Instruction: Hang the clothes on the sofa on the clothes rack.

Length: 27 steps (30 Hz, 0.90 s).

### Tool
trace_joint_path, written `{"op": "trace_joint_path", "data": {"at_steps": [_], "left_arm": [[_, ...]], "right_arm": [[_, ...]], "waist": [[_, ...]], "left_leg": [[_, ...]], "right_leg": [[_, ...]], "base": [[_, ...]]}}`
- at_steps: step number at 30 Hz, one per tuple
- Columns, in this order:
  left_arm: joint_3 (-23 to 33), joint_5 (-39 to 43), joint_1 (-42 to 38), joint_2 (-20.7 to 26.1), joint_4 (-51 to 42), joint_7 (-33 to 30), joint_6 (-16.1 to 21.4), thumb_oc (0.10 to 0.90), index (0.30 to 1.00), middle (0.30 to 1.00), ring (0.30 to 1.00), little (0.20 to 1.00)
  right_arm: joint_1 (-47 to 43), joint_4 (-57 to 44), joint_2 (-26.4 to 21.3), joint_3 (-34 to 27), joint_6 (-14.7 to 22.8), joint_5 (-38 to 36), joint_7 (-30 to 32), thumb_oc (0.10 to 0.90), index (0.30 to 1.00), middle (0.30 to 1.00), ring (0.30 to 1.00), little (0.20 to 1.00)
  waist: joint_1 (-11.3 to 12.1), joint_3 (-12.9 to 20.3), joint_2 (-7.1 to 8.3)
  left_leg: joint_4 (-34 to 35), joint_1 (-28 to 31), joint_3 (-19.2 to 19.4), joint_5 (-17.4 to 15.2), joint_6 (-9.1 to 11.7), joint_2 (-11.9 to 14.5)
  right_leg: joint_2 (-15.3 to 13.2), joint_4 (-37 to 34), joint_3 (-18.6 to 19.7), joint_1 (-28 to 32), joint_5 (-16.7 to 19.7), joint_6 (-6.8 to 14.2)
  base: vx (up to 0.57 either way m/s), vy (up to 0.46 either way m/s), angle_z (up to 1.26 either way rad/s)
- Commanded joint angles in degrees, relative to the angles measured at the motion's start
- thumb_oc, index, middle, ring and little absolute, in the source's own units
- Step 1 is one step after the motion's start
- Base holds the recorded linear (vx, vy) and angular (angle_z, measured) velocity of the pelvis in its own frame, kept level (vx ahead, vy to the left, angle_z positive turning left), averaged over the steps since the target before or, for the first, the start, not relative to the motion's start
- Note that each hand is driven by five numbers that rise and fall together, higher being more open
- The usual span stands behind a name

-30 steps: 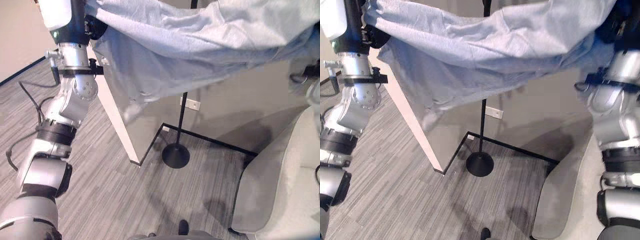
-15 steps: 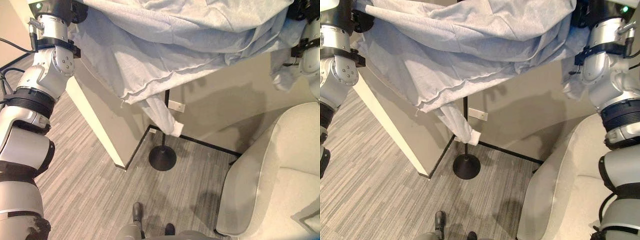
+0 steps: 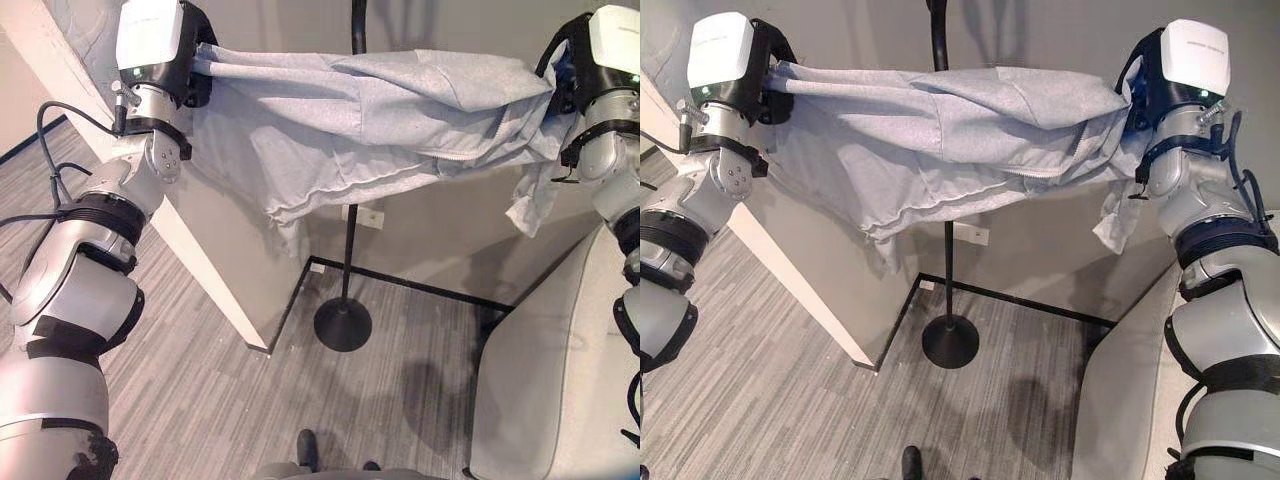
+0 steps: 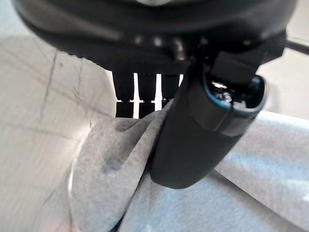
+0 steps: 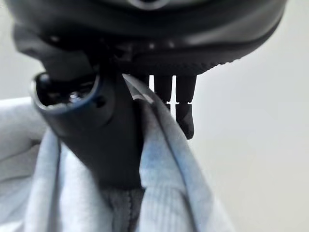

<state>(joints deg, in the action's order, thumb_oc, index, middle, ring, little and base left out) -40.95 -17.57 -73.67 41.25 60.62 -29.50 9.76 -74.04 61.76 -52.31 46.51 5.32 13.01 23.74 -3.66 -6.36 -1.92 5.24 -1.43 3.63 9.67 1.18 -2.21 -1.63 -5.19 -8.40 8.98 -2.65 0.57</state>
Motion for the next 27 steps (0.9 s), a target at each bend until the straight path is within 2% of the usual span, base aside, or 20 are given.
{"op": "trace_joint_path", "data": {"at_steps": [1,3,7,8,9,10,12,13,14,15,16,17,18,19,21,22,25,27], "left_arm": [[4.6,4.0,-2.3,3.2,7.1,-2.5,-2.4,0.4,0.3,0.3,0.3,0.3],[6.3,4.2,0.9,2.5,6.9,-2.2,-2.4,0.4,0.3,0.3,0.3,0.3],[11.9,6.2,10.1,-1.7,5.6,-1.4,-2.3,0.4,0.3,0.3,0.3,0.3],[14.1,8.4,12.7,-3.7,4.0,-1.4,-1.8,0.4,0.3,0.3,0.3,0.3],[19.1,14.8,18.2,-8.4,-2.5,-2.0,-0.2,0.4,0.3,0.3,0.3,0.3],[19.1,14.8,18.2,-8.4,-2.5,-2.0,-0.2,0.4,0.3,0.3,0.3,0.3],[22.3,20.2,21.7,-13.0,-6.8,-2.3,1.6,0.4,0.3,0.3,0.3,0.3],[22.3,20.2,21.7,-13.0,-6.8,-2.3,1.6,0.4,0.3,0.3,0.3,0.3],[24.9,23.8,25.4,-16.3,-12.1,-3.9,2.9,0.4,0.3,0.3,0.3,0.3],[25.8,25.5,26.7,-18.0,-13.7,-4.6,3.5,0.4,0.3,0.3,0.3,0.3],[26.8,27.9,28.0,-19.9,-15.2,-5.4,4.6,0.518,0.476,0.476,0.476,0.476],[29.1,33.9,30.5,-23.1,-19.6,-5.2,7.0,0.72,0.78,0.78,0.78,0.78],[30.4,38.9,32.0,-24.6,-22.3,-4.4,9.0,0.8,0.9,0.9,0.9,0.9],[30.4,38.9,32.0,-24.5,-22.3,-4.4,9.0,0.8,0.9,0.9,0.9,0.9],[31.6,45.4,34.1,-26.6,-26.5,-1.9,10.8,0.8,0.9,0.9,0.9,0.9],[32.7,51.5,36.4,-27.8,-31.3,0.8,11.8,0.8,0.9,0.9,0.9,0.9],[33.5,54.2,39.4,-28.1,-35.8,2.7,12.0,0.8,0.9,0.9,0.9,0.9],[34.5,54.8,43.6,-27.7,-41.5,3.6,11.4,0.8,0.9,0.9,0.9,0.9]], "right_arm": [[-5.5,2.3,-4.5,-1.0,-2.5,0.1,1.8,0.4,0.3,0.3,0.3,0.3],[-2.6,0.0,-3.1,-2.8,-2.4,0.1,1.1,0.4,0.3,0.3,0.3,0.3],[9.0,-7.7,1.8,-9.1,-2.5,0.2,-0.5,0.4,0.3,0.3,0.3,0.3],[12.6,-10.0,3.4,-11.1,-2.5,-0.4,-0.7,0.4,0.3,0.3,0.3,0.3],[19.3,-14.3,6.7,-15.0,-2.0,-2.6,-0.7,0.4,0.3,0.3,0.3,0.3],[19.3,-14.3,6.7,-15.0,-2.0,-2.6,-0.7,0.4,0.3,0.3,0.3,0.3],[23.7,-16.7,10.1,-17.5,-1.0,-4.9,-0.2,0.4,0.3,0.3,0.3,0.3],[23.8,-16.7,10.1,-17.5,-1.0,-4.9,-0.2,0.4,0.3,0.3,0.3,0.3],[27.6,-21.4,13.0,-20.5,0.0,-7.1,0.6,0.4,0.3,0.3,0.3,0.3],[29.5,-23.3,15.0,-21.9,1.0,-8.9,1.0,0.475,0.413,0.413,0.413,0.413],[31.1,-25.5,16.9,-23.0,1.9,-11.0,1.4,0.58,0.571,0.571,0.571,0.571],[34.4,-31.6,21.2,-25.0,3.9,-15.2,1.5,0.8,0.9,0.9,0.9,0.9],[36.3,-34.5,22.4,-25.0,4.6,-16.2,0.7,0.8,0.9,0.9,0.9,0.9],[36.4,-34.5,22.4,-25.0,4.5,-16.2,0.7,0.8,0.9,0.9,0.9,0.9],[39.7,-39.9,23.4,-25.1,5.3,-17.2,-1.4,0.8,0.9,0.9,0.9,0.9],[42.6,-45.6,22.8,-25.8,5.5,-17.3,-3.4,0.8,0.9,0.9,0.9,0.9],[46.2,-50.9,21.8,-27.6,6.1,-17.7,-5.0,0.8,0.9,0.9,0.9,0.9],[50.1,-57.0,19.6,-31.1,6.9,-17.8,-7.0,0.8,0.9,0.9,0.9,0.9]], "waist": [[0.8,6.3,1.84],[0.7,6.0,1.85],[0.5,5.1,2.09],[0.4,4.9,2.14],[0.6,4.3,2.4],[0.5,4.4,2.36],[0.8,4.0,2.59],[0.8,4.0,2.58],[1.0,3.7,2.82],[1.1,3.5,2.97],[1.2,3.5,3.11],[1.2,3.5,3.13],[1.5,3.3,3.31],[1.4,3.4,3.28],[1.5,3.6,3.37],[1.5,3.7,3.41],[1.5,3.9,3.47],[1.7,4.2,3.46]], "left_leg": [[-0.2,-0.1,2.6,-8.0,1.9,0.4],[-0.2,-0.1,2.7,-8.2,1.6,0.3],[-0.2,0.0,3.3,-8.8,1.1,0.4],[-0.2,-0.2,3.3,-8.8,0.9,0.4],[-0.2,-0.2,3.5,-9.0,0.7,0.4],[-0.2,-0.4,3.4,-8.9,0.7,0.4],[-0.2,-0.6,3.2,-8.9,0.6,0.5],[-0.2,-0.7,3.1,-8.9,0.6,0.5],[-0.2,-1.0,3.0,-8.9,0.5,0.5],[-0.2,-0.9,2.9,-9.0,0.5,0.5],[-0.2,-0.8,2.9,-9.2,0.4,0.5],[-0.2,-0.8,2.9,-9.1,0.3,0.5],[-0.2,-0.2,3.1,-9.5,0.3,0.4],[-0.2,-0.3,3.0,-9.4,0.3,0.4],[-0.2,0.0,2.9,-9.5,0.3,0.4],[-0.2,0.2,2.9,-9.5,0.3,0.4],[-0.2,0.5,3.0,-9.6,0.3,0.4],[-0.2,0.8,3.0,-9.8,0.2,0.4]], "right_leg": [[-0.2,0.2,-0.7,0.5,-1.1,3.9],[-0.3,0.2,-0.3,0.2,-1.0,3.9],[-0.4,0.2,0.5,-0.4,-1.0,3.9],[-0.4,0.2,0.6,-0.7,-0.9,3.8],[-0.4,0.2,0.7,-0.9,-1.0,3.8],[-0.4,0.2,0.6,-1.0,-0.9,3.7],[-0.3,0.2,0.5,-1.3,-1.1,3.6],[-0.3,0.2,0.4,-1.3,-1.0,3.6],[-0.3,0.2,0.2,-1.6,-1.1,3.5],[-0.3,0.2,0.2,-1.5,-1.1,3.4],[-0.3,0.2,0.2,-1.5,-1.3,3.3],[-0.2,0.2,0.1,-1.5,-1.2,3.1],[-0.3,0.2,0.2,-1.0,-1.5,3.2],[-0.2,0.2,0.2,-1.1,-1.5,3.2],[-0.2,0.2,0.0,-0.8,-1.7,3.1],[-0.3,0.2,-0.2,-0.5,-1.8,3.0],[-0.3,0.2,-0.4,-0.2,-1.9,3.0],[-0.3,0.2,-0.4,0.0,-2.0,3.0]], "base": [[0.05,0.055,-0.07],[0.04,0.052,-0.11],[0.03,0.037,-0.18],[0.03,0.032,-0.08],[0.01,0.018,-0.07],[0.02,0.012,-0.08],[0.0,0.0,0.0],[0.0,-0.001,0.06],[0.01,-0.004,0.09],[0.02,-0.005,0.12],[0.02,-0.005,0.08],[0.04,-0.004,0.04],[0.03,-0.004,0.0],[0.04,-0.008,-0.01],[0.03,-0.009,0.02],[0.05,-0.011,0.06],[0.03,-0.01,0.02],[0.02,-0.011,0.02]]}}
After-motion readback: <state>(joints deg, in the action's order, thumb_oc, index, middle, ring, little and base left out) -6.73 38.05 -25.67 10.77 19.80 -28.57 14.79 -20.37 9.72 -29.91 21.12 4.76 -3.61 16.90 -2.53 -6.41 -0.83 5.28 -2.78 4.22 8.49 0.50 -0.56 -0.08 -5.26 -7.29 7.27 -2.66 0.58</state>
